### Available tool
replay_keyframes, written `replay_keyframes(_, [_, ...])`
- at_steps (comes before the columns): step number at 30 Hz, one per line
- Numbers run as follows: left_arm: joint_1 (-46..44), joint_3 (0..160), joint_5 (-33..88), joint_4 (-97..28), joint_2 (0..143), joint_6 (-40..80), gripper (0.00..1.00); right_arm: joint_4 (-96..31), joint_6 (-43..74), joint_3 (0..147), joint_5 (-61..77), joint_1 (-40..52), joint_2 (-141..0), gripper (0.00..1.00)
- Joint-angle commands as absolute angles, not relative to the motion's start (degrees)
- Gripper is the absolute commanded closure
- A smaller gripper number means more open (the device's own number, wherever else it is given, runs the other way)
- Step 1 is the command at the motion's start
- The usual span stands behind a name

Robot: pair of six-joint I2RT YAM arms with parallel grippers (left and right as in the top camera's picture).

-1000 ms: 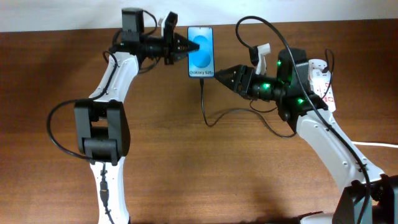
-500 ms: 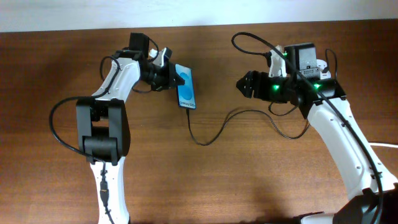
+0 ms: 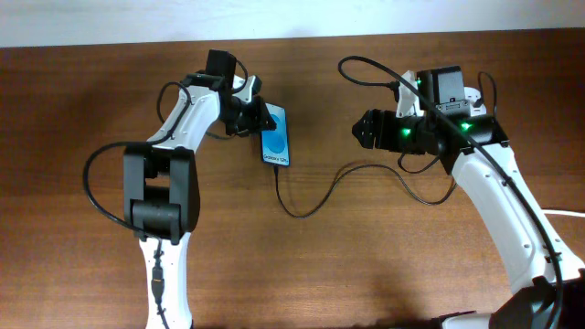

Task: Plug charger to phone and switch on socket
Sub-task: 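Release the cable and lower the phone onto the table with the left gripper, then move the right gripper over the white power strip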

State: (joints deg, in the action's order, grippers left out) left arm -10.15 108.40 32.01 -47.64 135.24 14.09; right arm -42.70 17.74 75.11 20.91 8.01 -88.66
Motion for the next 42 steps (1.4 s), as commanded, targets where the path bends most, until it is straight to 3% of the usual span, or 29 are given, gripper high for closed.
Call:
replay_keyframes(1, [-9.9, 108.7, 29.7, -47.7, 135.0, 13.1, 0.66, -42.7, 16.9, 76.3, 20.3, 7.9, -87.7, 0.21])
replay_keyframes(10, [-9.9, 108.6, 22.5, -49.0, 135.0, 13.1, 0.62, -42.7, 16.7, 76.3, 20.2, 7.9, -87.7, 0.21])
replay_keyframes(13, [-9.7, 108.8, 21.2, -49.0, 135.0, 13.1, 0.74, -42.4, 16.0, 76.4, 20.3, 7.8, -87.7, 0.21])
replay_keyframes(18, [-6.3, 115.3, 21.1, -52.4, 128.9, 8.7, 0.47, -49.5, 13.7, 86.3, 18.9, 5.4, -86.8, 0.21])
replay_keyframes(22, [-4.0, 117.9, 21.1, -54.9, 118.1, 5.0, 0.33, -59.0, 15.0, 99.0, 17.9, -3.0, -86.5, 0.20])
replay_keyframes(25, [-3.8, 117.9, 21.1, -57.5, 112.4, 5.0, 0.11, -64.0, 15.0, 105.1, 17.9, -13.3, -86.5, 0.14])
replay_keyframes(27, [-3.8, 117.9, 21.1, -58.9, 111.2, 5.0, 0.01, -64.3, 15.0, 105.2, 17.9, -21.6, -86.7, 0.01])
replay_keyframes(31, [-3.8, 117.9, 21.1, -61.9, 111.5, 5.0, 0.00, -64.1, 11.6, 105.2, 17.6, -32.4, -91.1, 0.02])
replay_keyframes(42, [-3.8, 117.9, 21.1, -61.9, 111.5, 5.0, 0.01, -59.0, 12.6, 105.2, 14.5, -36.2, -114.4, 0.02])
